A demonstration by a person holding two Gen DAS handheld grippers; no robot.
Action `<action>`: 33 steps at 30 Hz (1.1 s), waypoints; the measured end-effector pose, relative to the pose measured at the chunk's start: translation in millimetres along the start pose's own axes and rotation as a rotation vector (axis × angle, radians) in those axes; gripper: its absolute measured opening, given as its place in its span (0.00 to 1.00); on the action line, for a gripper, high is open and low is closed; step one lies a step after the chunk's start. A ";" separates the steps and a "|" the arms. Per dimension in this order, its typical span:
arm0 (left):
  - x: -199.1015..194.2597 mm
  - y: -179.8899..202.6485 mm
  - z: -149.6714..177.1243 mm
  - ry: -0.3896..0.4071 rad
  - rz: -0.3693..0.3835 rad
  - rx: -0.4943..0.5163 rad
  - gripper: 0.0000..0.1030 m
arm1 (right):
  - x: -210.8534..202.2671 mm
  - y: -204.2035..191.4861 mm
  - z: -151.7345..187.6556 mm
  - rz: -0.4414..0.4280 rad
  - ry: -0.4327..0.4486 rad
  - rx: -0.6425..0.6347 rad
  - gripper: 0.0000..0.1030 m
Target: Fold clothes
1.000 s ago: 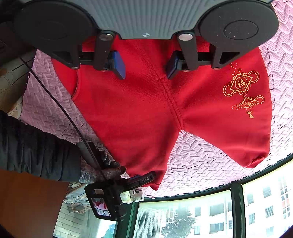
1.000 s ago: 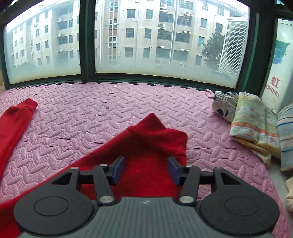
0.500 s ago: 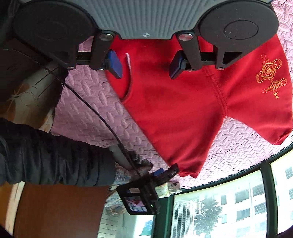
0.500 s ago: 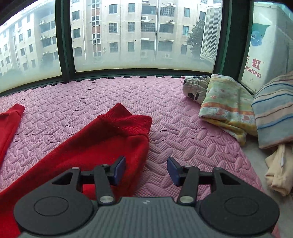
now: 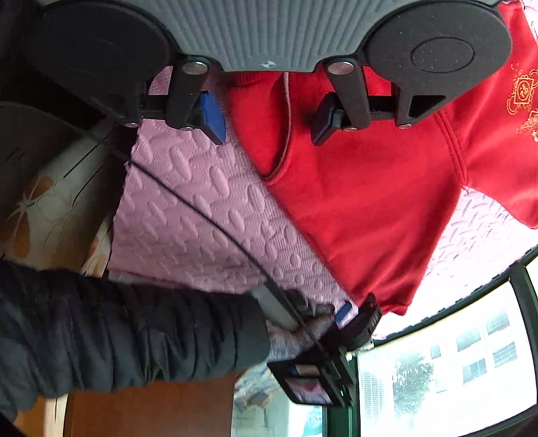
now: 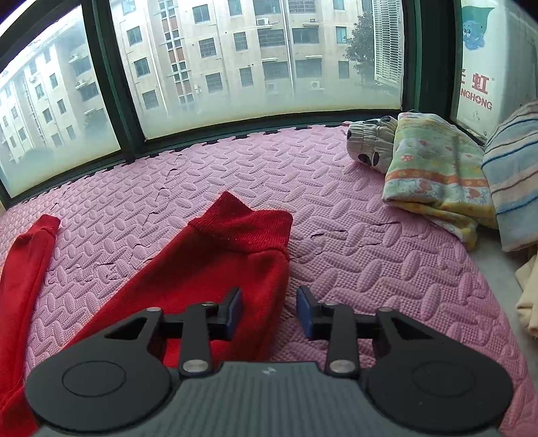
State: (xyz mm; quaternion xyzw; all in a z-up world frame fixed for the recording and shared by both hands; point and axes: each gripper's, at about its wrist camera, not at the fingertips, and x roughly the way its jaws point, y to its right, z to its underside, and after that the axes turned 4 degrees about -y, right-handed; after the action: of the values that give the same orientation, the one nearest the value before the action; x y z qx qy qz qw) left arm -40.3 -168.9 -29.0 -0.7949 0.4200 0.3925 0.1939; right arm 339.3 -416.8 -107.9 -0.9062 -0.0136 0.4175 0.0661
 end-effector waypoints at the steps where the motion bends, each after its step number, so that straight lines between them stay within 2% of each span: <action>1: -0.2 -1.4 0.2 0.004 -0.002 -0.004 0.50 | 0.6 -0.2 -0.8 0.001 -0.002 0.002 0.26; 2: -0.5 -2.8 0.5 0.008 -0.004 -0.008 0.48 | 1.2 -0.5 -1.5 0.002 -0.003 0.003 0.21; 3: -0.7 -4.2 0.7 0.012 -0.006 -0.012 0.40 | 1.6 -0.8 -2.3 0.004 -0.004 0.006 0.15; 5: -1.1 -7.0 1.2 0.020 -0.009 -0.020 0.21 | 0.8 -3.7 -4.4 0.009 0.000 0.013 0.10; 7: -1.6 -9.8 1.7 0.028 -0.013 -0.027 0.14 | -2.8 -16.1 -12.3 -0.002 0.011 0.009 0.09; 10: -11.7 -30.2 5.8 0.068 0.050 -0.142 0.12 | -8.2 -34.7 -24.3 -0.019 0.028 0.003 0.08; 16: -55.2 -88.0 23.7 0.194 0.151 -0.434 0.10 | -19.0 -71.8 -48.2 -0.052 0.061 -0.010 0.08; 25: -103.0 -140.7 82.4 0.363 0.197 -0.705 0.08 | -34.1 -130.9 -83.9 -0.104 0.110 -0.034 0.07; 28: -107.8 -154.7 101.0 0.398 0.204 -0.777 0.08 | -27.5 -187.4 -92.9 -0.129 0.121 -0.097 0.07; 33: -121.2 -173.1 129.6 0.444 0.213 -0.869 0.08 | -7.0 -264.9 -89.5 -0.149 0.115 -0.190 0.07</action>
State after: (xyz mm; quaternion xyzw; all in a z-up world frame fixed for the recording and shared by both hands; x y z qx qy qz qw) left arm 0.7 75.3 -17.3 -0.8193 0.3277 0.3702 -0.2904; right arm 410.7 -164.6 -10.3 -0.9273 -0.1165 0.3555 0.0116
